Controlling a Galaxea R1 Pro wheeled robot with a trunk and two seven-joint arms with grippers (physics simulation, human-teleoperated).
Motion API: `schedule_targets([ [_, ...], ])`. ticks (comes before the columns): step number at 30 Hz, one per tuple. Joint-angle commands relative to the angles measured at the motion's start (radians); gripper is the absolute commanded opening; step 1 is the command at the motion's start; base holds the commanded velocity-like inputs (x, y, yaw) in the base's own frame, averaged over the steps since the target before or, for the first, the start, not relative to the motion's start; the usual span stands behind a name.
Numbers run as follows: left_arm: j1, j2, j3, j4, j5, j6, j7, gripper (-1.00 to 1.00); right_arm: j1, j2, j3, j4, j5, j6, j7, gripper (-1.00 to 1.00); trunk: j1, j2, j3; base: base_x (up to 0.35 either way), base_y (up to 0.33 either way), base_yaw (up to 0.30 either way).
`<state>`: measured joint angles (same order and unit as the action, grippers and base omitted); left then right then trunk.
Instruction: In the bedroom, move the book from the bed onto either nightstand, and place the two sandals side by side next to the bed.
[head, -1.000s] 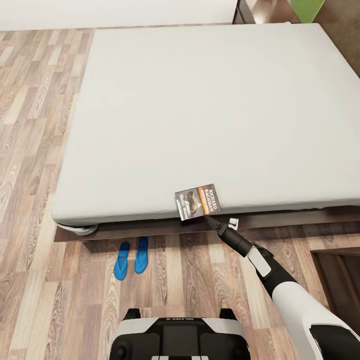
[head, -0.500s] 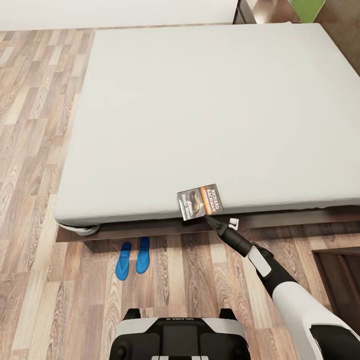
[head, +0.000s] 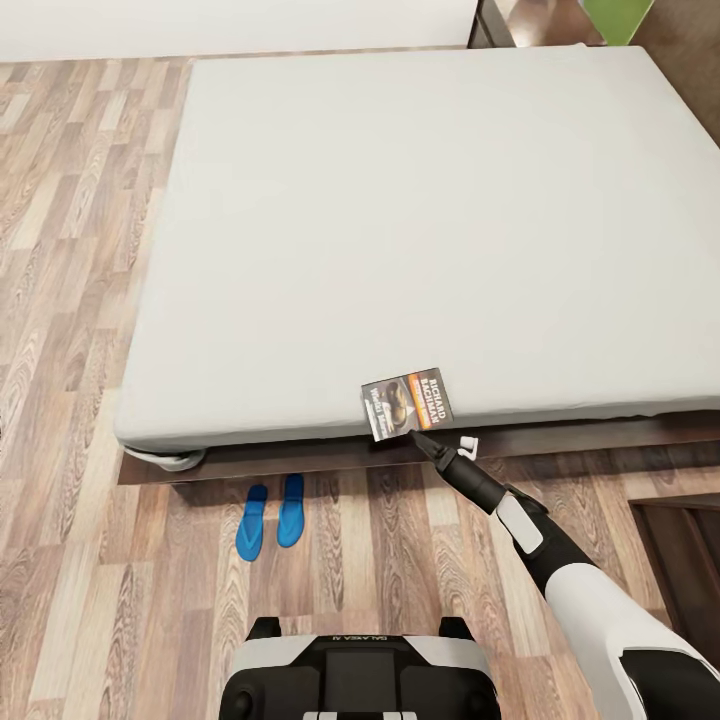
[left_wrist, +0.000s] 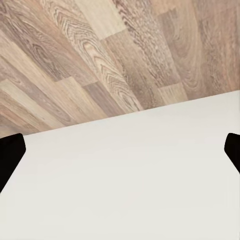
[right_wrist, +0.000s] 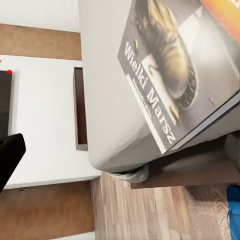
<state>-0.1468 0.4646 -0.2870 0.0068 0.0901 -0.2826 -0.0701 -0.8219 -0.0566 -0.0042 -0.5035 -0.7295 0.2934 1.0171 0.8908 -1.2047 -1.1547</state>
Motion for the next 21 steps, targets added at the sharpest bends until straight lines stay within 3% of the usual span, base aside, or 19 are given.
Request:
schedule_targets([
  [1, 0.000, 0.000, -0.006, 0.001, 0.010, -0.003, -0.005, 1.00, 0.000, 0.000, 0.000, 0.000, -0.007, 0.010, 0.002, 1.00, 0.000, 0.000, 0.000, 0.000, 0.082, 0.000],
  [21, 0.000, 0.000, -0.005, 0.001, 0.010, -0.003, -0.005, 1.00, 0.000, 0.000, 0.000, 0.000, -0.007, 0.010, 0.003, 1.00, 0.000, 0.000, 0.000, 0.000, 0.021, 0.000],
])
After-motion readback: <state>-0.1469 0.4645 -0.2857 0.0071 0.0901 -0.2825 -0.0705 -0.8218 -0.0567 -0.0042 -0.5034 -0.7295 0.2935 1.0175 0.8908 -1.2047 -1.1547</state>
